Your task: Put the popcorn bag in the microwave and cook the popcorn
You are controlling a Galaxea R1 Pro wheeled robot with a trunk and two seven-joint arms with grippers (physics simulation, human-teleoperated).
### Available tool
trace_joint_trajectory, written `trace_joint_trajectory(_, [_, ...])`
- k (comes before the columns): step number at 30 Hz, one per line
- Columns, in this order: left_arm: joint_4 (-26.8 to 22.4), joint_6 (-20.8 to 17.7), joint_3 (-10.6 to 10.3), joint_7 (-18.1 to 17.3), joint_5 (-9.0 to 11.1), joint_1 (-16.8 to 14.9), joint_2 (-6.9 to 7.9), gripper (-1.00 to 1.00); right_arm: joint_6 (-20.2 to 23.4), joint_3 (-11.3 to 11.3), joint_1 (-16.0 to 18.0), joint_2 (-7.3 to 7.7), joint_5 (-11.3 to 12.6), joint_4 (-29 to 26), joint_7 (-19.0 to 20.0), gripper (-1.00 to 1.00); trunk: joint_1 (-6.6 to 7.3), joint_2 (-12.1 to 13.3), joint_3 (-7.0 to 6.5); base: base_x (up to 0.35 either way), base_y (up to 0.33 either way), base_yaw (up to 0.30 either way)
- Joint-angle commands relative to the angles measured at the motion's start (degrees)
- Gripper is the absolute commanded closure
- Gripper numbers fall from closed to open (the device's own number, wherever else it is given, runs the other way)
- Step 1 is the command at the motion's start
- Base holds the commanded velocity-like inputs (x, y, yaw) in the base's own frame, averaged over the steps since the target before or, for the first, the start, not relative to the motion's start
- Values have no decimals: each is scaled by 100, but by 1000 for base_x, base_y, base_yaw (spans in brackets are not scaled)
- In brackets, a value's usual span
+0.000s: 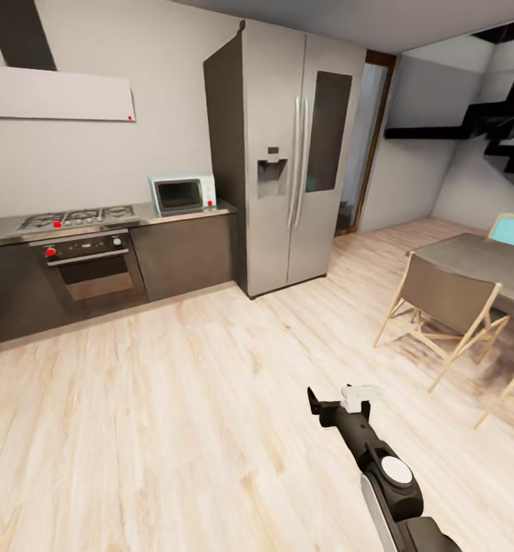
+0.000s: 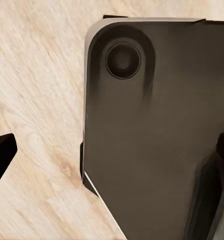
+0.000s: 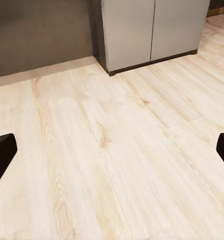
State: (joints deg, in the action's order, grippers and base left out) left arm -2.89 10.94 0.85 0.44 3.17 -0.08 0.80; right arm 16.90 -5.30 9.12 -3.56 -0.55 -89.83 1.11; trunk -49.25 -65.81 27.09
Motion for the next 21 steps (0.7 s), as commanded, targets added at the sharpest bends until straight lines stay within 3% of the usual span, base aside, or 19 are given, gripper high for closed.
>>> trace_joint_trajectory(1, [-1,14,3,0,43,-1,-1,-100,33,3,2,-2,-6,-9,6,-100,-3,-3,0,310,0,291])
trace_joint_trajectory(8, [8,14,6,0,61,-1,6,-100,33,10,2,5,-6,-9,-16,-100,-3,-3,-36,320,0,277])
trace_joint_trajectory(21, [5,13,6,0,61,-1,-1,-100,50,29,2,9,11,-9,-16,-100,-3,-3,-40,322,0,18])
